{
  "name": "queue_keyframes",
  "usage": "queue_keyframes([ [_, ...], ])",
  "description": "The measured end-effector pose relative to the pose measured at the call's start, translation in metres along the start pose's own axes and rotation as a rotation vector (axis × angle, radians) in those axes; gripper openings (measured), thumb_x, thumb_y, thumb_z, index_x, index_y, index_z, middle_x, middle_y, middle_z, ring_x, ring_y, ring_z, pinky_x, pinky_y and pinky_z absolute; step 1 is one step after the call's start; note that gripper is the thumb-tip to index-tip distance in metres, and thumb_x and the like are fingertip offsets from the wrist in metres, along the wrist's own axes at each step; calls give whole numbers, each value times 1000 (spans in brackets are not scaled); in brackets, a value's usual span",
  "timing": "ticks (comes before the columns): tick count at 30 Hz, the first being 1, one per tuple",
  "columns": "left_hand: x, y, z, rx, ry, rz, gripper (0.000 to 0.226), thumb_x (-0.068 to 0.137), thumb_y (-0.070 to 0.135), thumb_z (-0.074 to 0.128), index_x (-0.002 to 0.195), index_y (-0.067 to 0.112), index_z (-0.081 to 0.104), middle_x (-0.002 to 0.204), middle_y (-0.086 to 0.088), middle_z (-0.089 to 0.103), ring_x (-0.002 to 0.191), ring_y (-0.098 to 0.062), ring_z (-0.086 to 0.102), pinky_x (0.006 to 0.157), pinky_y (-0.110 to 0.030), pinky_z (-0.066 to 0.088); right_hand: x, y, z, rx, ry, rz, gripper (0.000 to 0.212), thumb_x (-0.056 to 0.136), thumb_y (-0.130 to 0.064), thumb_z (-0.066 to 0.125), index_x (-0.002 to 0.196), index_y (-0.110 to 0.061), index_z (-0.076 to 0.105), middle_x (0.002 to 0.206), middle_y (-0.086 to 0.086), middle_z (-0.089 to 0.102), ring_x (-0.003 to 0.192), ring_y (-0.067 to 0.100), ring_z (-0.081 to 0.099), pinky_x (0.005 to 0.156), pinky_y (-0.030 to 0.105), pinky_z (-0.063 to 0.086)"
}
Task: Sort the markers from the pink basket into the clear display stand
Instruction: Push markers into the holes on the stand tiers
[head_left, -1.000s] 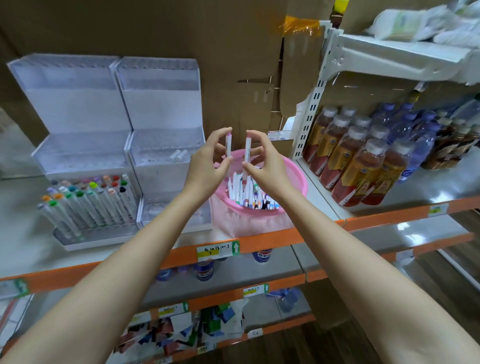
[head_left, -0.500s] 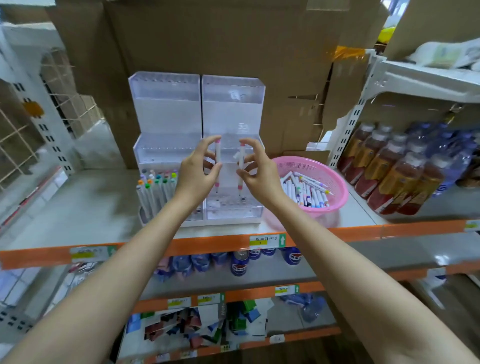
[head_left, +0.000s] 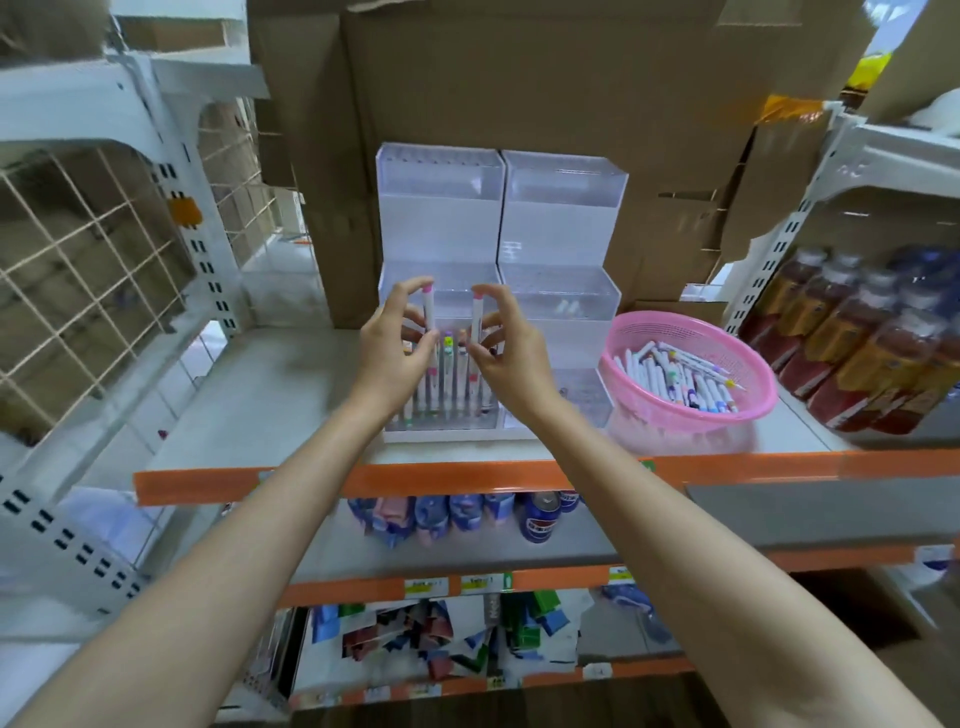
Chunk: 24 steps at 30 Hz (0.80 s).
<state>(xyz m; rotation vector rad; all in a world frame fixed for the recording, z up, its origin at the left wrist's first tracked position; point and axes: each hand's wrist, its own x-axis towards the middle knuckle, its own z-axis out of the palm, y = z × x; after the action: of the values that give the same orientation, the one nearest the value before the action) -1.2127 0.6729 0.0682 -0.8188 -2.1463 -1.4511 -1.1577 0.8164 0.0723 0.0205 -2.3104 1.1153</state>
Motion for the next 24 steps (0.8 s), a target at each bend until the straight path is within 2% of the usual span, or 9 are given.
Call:
queue_keyframes([
  [7, 4, -10, -13, -46, -71, -37, 50, 85, 6, 67, 129, 20, 49, 84, -1, 56, 75, -13, 62, 64, -9, 48, 3, -7, 25, -45, -22, 5, 53, 83, 1, 65, 127, -21, 46, 82, -2, 54, 66, 16, 58, 61, 27, 51],
  [13, 4, -15, -17, -91, -104, -65, 49, 85, 8, 67, 129, 22, 47, 79, 5, 57, 77, -16, 64, 70, -29, 56, 8, -9, 35, -56, -22, 17, 54, 82, 2, 66, 127, -21, 46, 79, -10, 50, 65, 12, 58, 60, 27, 52],
  [15, 5, -14, -18, -121, -110, -81, 49, 85, 6, 66, 128, 21, 47, 78, 7, 56, 78, -17, 64, 71, -30, 57, 8, -9, 38, -59, -19, 14, 55, 82, 3, 66, 127, -22, 46, 79, -10, 51, 64, 14, 59, 59, 32, 55],
  [17, 7, -14, -19, -133, -111, -77, 49, 85, 6, 66, 128, 21, 47, 79, 6, 56, 77, -15, 64, 69, -25, 56, 8, -9, 42, -64, -11, 12, 55, 82, 3, 66, 127, -22, 46, 80, -11, 51, 65, 16, 60, 59, 36, 56],
  [20, 10, -16, -20, -93, -150, -26, 47, 86, 6, 66, 126, 21, 48, 83, 0, 59, 77, -12, 65, 65, -14, 52, 5, -6, 45, -87, 15, 4, 56, 82, 1, 67, 129, -21, 47, 81, -14, 51, 65, 15, 59, 60, 35, 56],
  [24, 9, -21, -21, -77, -193, -1, 47, 85, 7, 69, 124, 18, 47, 87, -4, 61, 76, -10, 64, 65, -11, 51, 2, -3, 47, -110, 48, 6, 54, 83, -1, 67, 129, -20, 47, 87, -6, 55, 66, 14, 59, 61, 30, 54],
])
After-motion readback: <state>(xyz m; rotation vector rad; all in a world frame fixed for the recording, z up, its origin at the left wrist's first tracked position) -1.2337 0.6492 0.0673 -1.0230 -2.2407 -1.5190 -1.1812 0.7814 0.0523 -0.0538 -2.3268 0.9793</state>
